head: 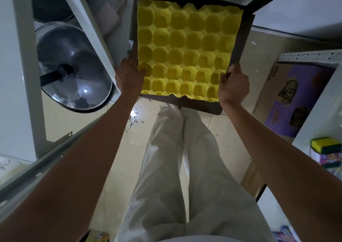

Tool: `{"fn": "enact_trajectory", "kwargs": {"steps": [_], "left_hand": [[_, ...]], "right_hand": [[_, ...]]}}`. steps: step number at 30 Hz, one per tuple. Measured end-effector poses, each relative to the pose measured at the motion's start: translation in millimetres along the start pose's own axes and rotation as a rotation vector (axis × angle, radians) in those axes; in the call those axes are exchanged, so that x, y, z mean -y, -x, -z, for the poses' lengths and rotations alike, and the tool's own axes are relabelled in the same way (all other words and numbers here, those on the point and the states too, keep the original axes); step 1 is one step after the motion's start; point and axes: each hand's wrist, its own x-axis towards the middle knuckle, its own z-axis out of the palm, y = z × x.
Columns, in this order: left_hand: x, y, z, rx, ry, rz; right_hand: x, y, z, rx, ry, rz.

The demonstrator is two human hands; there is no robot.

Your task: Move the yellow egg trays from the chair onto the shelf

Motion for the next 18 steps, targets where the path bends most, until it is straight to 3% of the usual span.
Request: {"fn": "enact_trajectory", "kwargs": {"steps": [12,18], "left_hand": [[-12,34,11,-0.169,0.047,-0.082],[-37,48,12,-0.143,0.157,-0.346]], "right_hand": [[-9,-2,23,-0.021,-0.167,0.081],[-55,29,26,-0.146,-0.266,-0.051]]}}
